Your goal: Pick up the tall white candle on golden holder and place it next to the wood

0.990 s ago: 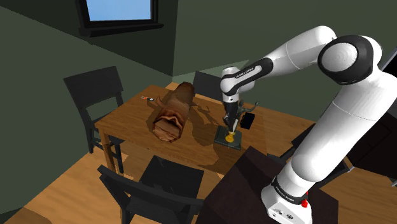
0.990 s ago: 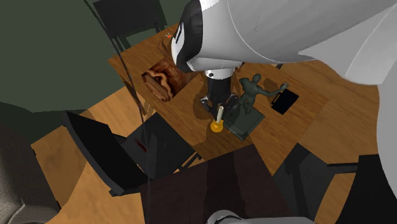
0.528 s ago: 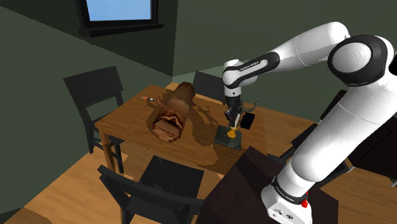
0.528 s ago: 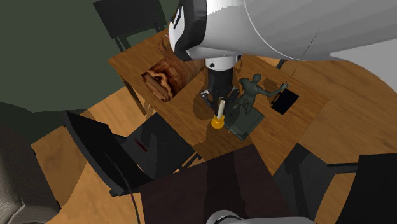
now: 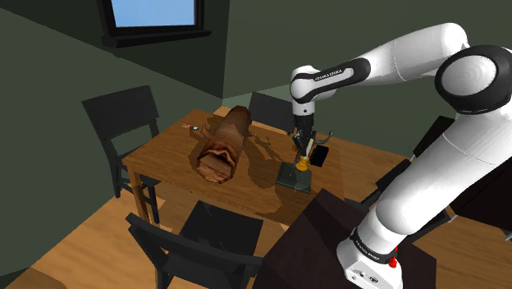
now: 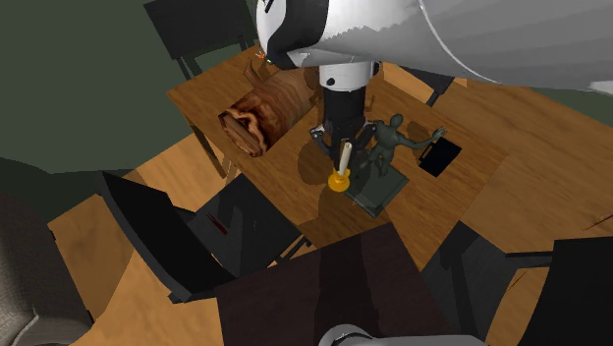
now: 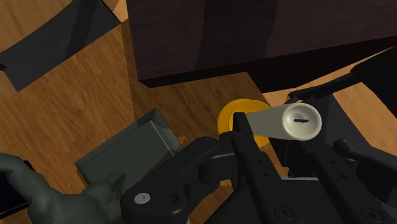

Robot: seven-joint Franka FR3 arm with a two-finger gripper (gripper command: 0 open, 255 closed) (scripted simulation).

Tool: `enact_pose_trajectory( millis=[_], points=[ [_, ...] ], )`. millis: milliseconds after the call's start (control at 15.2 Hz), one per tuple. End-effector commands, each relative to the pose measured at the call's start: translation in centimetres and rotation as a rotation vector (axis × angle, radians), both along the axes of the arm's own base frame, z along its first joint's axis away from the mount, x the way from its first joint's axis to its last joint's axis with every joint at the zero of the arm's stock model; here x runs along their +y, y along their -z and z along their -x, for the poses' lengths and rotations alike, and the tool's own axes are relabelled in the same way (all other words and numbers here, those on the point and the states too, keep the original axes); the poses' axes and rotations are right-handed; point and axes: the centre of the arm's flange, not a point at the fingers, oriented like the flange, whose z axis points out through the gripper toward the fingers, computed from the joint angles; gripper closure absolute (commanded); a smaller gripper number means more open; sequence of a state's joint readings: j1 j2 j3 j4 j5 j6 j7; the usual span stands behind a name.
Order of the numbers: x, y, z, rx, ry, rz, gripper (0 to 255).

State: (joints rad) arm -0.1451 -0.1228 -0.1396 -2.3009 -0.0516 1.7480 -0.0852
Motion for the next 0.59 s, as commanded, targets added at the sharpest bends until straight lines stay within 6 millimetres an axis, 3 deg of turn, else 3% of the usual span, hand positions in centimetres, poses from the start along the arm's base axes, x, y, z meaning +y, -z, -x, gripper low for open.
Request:
enact_pose_trajectory(
  millis=[0, 528],
  points=[
    [0.1, -1.1, -0.1, 0.001, 0.000, 0.000, 255],
    [0.1, -5.1, -0.1, 0.001, 0.000, 0.000, 255]
  ],
)
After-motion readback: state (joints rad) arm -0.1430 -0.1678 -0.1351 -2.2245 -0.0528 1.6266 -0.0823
